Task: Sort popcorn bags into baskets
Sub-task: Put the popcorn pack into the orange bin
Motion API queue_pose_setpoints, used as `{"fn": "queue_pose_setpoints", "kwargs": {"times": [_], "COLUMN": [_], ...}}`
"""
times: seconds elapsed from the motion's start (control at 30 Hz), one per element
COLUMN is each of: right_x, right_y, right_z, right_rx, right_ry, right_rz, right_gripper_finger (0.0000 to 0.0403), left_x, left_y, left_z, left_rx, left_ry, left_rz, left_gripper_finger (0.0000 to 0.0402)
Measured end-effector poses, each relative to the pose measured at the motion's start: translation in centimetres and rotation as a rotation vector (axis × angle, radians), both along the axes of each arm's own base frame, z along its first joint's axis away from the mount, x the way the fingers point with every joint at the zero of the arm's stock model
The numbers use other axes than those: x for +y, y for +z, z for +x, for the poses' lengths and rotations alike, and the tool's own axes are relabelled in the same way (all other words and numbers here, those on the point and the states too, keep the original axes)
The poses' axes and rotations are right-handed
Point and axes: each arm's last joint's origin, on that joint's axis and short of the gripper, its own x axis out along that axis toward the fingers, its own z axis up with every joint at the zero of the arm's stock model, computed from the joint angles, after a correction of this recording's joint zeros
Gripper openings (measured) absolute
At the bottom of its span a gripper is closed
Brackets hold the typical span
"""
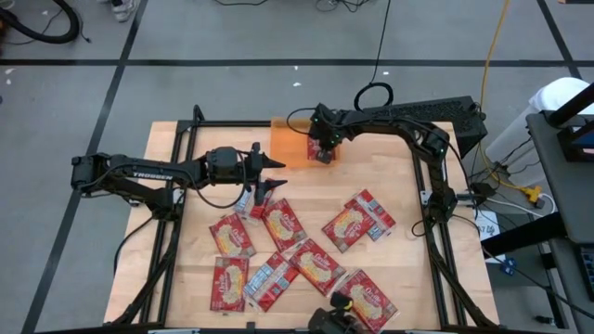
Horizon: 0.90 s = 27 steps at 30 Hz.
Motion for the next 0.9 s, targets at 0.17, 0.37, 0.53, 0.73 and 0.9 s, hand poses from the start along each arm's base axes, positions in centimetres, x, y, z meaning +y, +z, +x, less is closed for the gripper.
{"fn": "queue_pose_setpoints", "kwargs": {"times": [0.17,0.37,0.53,0.73,0.9], "right_x": [-0.2,1.4,4.8,9.9,14.0], "right_y": [0.6,4.2,7.8,8.7,7.4], "right_z": [0.1,0.5,0.2,-0.9,-2.5], "right_rx": [-0.019,-0.099,-0.181,-0.305,-0.419], "right_ry": [-0.009,0.029,0.055,0.128,0.293], "right_rz": [-0.045,-0.103,-0.077,-0.071,-0.149], "right_gripper_finger": [0.0000,0.0000,0.0000,0.0000,0.0000], "left_x": [0.0,-0.1,-0.2,-2.4,-6.0], "left_y": [0.0,-1.3,-2.8,-4.6,-5.2], "left_z": [0.0,-0.4,-1.1,-2.2,-2.6], "left_rx": [0.004,0.137,0.305,0.521,0.602], "left_ry": [0.000,0.002,0.074,0.164,0.092], "left_rz": [-0.001,-0.030,-0.120,-0.168,-0.077], "left_gripper_finger": [0.0243,0.0243,0.0243,0.0243,0.0243]}}
